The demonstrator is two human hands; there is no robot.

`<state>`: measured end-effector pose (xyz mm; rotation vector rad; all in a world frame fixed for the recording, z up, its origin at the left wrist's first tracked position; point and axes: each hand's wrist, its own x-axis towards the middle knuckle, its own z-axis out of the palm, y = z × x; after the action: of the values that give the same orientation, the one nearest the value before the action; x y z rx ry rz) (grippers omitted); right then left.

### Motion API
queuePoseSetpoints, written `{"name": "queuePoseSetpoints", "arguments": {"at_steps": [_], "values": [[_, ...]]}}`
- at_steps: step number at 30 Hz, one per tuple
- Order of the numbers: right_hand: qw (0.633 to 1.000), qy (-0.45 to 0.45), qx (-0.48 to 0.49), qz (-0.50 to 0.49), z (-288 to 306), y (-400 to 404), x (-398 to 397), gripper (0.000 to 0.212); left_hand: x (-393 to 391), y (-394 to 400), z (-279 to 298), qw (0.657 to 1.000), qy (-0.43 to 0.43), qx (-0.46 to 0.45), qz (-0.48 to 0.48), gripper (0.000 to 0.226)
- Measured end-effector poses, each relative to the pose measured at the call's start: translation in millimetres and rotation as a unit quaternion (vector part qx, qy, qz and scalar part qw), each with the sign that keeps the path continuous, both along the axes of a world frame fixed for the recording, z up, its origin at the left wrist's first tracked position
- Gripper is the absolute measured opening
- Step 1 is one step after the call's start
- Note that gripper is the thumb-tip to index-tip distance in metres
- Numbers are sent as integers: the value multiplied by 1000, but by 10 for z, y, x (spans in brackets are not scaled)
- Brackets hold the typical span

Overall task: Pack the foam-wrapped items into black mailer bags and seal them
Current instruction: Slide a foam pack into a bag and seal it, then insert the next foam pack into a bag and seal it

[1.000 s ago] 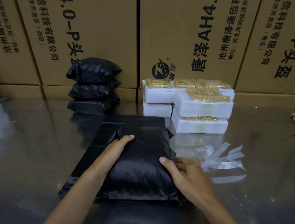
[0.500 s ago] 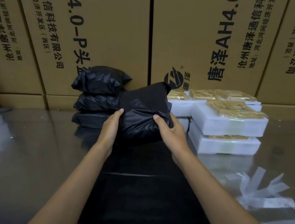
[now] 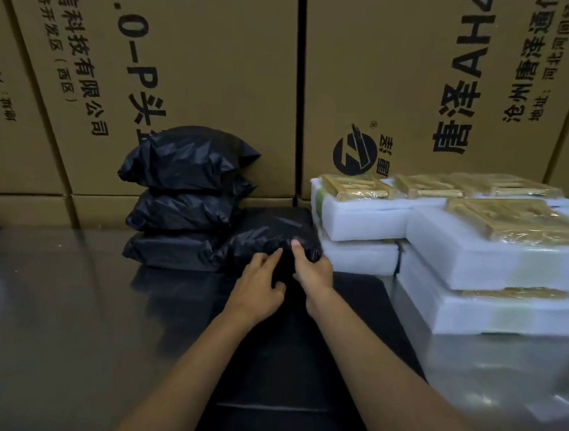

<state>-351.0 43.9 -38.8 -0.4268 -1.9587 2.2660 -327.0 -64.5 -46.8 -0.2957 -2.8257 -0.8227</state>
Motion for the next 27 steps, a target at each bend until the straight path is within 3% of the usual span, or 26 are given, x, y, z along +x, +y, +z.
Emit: {"name": "queuePoseSetpoints", "arguments": {"at_steps": [4, 6, 8, 13, 18, 22, 27], "values": [[992, 25, 93, -85, -23, 36, -42, 62, -286, 78, -35, 988, -88, -121, 23, 64], [986, 36, 36, -156, 39, 204, -62, 49, -318, 155, -66, 984, -75, -160, 36, 61], [981, 29, -67, -181, 162, 432, -85, 53, -280, 220, -122, 982, -49, -177, 50, 61], [978, -29, -188, -82, 602, 858, -185, 82, -158, 280, -153, 975, 56, -199, 74, 54], [965, -35, -256, -41, 876, 950, -212, 71, -16, 340, -104, 952, 143, -257, 86, 37], [985, 9, -168, -46, 1024, 809, -68, 70, 113, 368, -53, 962, 106, -244, 70, 35], [987, 78, -120, -68, 1254, 839, 445, 61, 479, 264, 61, 984, -18, -176, -23, 48]]}}
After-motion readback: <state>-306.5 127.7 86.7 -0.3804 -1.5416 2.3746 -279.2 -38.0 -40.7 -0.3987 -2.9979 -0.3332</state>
